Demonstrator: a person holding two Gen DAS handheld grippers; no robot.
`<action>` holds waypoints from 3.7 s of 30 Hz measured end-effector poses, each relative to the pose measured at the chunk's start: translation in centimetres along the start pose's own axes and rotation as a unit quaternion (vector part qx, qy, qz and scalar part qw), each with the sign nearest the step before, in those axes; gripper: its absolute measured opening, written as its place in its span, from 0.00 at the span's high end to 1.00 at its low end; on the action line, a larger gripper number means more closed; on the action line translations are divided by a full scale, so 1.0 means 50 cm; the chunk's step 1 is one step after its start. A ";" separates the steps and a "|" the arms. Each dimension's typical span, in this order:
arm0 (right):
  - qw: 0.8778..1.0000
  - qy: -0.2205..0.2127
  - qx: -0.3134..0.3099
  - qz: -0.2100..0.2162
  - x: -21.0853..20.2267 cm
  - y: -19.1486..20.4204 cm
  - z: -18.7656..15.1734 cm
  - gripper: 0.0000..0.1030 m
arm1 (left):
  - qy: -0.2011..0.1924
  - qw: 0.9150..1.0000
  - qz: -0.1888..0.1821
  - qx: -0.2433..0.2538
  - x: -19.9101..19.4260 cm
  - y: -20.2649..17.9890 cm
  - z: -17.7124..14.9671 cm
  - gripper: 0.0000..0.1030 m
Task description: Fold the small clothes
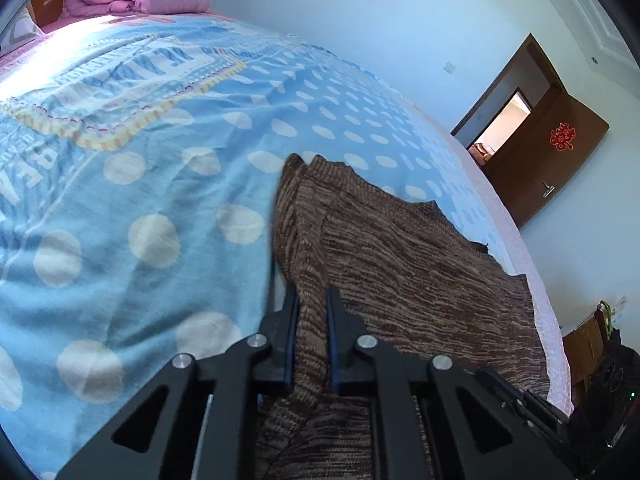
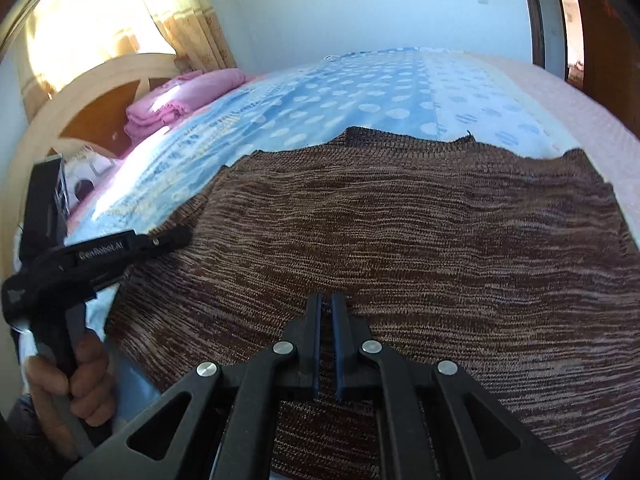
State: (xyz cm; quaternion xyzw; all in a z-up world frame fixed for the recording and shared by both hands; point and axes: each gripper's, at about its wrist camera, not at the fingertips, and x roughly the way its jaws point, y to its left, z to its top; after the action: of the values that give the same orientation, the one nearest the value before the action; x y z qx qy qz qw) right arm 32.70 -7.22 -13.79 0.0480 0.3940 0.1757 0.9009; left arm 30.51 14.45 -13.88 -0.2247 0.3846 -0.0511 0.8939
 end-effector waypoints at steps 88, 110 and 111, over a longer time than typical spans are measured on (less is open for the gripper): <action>0.932 0.073 0.198 0.293 -0.032 -0.110 -0.007 0.45 | 0.002 0.978 -0.026 0.209 -0.141 -0.146 -0.119 0.52; 0.907 0.107 0.230 0.338 -0.055 -0.040 -0.010 0.96 | -0.081 0.895 -0.010 0.438 -0.148 -0.228 -0.205 0.07; 0.904 0.109 0.232 0.343 -0.057 -0.039 -0.004 0.96 | -0.092 0.885 -0.001 0.457 -0.142 -0.242 -0.212 0.07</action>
State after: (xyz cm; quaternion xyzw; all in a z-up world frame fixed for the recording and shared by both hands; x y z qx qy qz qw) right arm 31.29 -10.08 -12.40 0.3686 0.4781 0.3816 0.6999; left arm 18.99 1.69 -10.21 0.2046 0.2339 -0.2013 0.9289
